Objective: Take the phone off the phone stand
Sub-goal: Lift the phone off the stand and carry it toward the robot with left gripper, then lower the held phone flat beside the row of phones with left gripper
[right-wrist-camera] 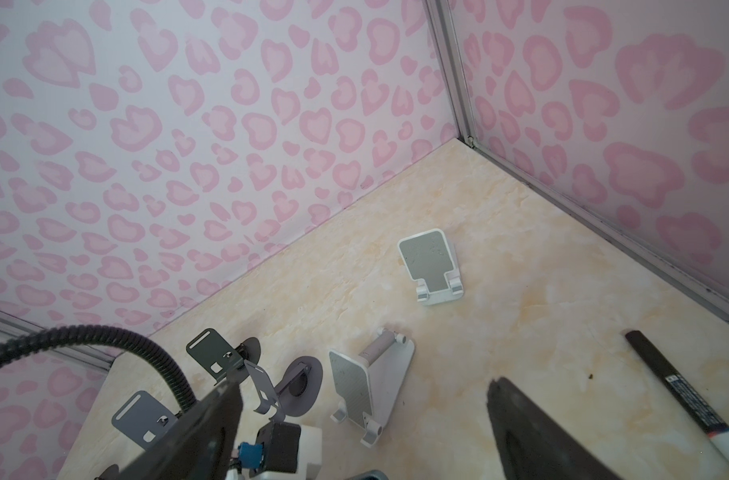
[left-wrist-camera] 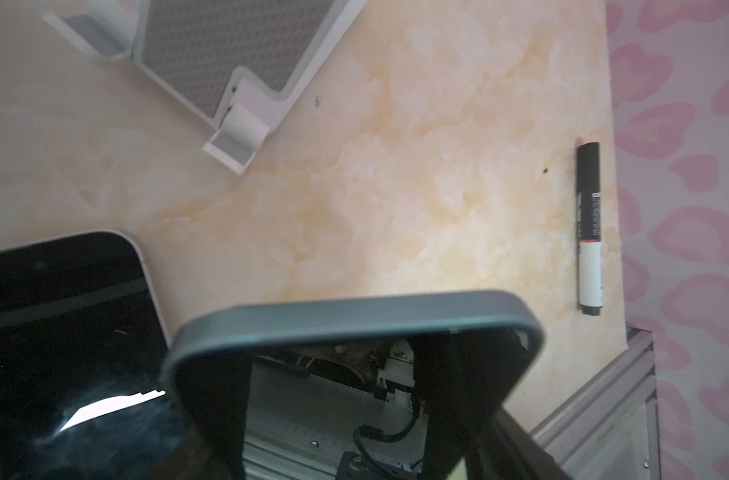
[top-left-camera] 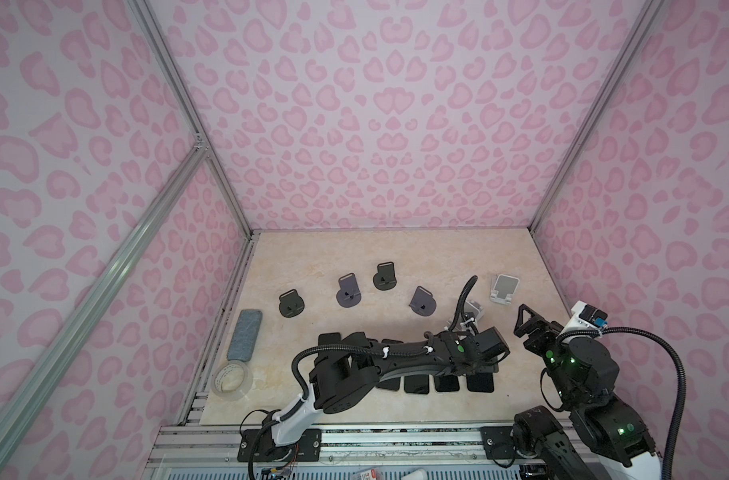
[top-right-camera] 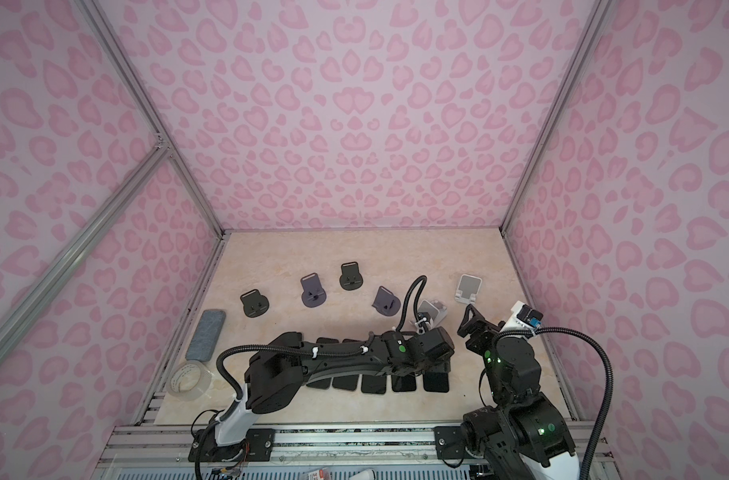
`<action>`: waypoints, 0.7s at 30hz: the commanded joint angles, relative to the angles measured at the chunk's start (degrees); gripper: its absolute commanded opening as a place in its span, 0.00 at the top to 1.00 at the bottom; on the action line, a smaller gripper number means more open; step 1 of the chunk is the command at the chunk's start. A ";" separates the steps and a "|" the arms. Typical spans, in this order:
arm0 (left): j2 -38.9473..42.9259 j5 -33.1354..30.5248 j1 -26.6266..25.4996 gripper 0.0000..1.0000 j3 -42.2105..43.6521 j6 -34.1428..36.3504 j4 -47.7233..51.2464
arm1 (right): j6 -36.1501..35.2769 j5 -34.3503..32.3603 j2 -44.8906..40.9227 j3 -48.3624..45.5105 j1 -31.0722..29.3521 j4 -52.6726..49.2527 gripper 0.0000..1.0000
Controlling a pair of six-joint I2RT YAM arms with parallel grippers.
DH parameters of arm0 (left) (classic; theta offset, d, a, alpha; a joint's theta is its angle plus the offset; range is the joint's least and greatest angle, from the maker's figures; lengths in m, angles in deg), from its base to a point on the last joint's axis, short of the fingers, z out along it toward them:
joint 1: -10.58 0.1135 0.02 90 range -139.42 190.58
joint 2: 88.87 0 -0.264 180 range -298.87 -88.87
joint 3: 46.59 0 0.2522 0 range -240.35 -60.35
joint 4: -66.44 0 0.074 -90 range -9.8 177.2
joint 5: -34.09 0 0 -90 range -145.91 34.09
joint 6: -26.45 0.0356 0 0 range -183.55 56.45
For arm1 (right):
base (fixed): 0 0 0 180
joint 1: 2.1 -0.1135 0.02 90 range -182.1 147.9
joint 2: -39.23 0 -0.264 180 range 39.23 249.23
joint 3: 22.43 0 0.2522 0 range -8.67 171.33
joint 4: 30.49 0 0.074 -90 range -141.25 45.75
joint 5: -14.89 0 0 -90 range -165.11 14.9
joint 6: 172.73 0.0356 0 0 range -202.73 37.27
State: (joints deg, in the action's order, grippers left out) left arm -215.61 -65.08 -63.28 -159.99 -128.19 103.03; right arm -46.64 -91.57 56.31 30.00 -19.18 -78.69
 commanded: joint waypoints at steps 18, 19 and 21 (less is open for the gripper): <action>-7.47 1.84 0.29 0.45 -6.71 -7.57 9.51 | 1.26 -1.16 -4.72 -0.67 0.09 -7.83 0.06; -7.68 1.62 0.30 0.45 -6.70 -7.77 9.55 | 1.53 -0.82 -4.52 -0.84 0.08 -7.69 0.06; -8.21 1.69 0.35 0.45 -7.15 -8.22 9.97 | 2.05 0.38 -3.94 -1.06 0.12 -7.24 0.06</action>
State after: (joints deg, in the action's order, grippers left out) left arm -222.43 -62.59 -63.02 -166.81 -134.70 108.67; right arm -44.80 -91.79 51.99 29.22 -19.10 -85.33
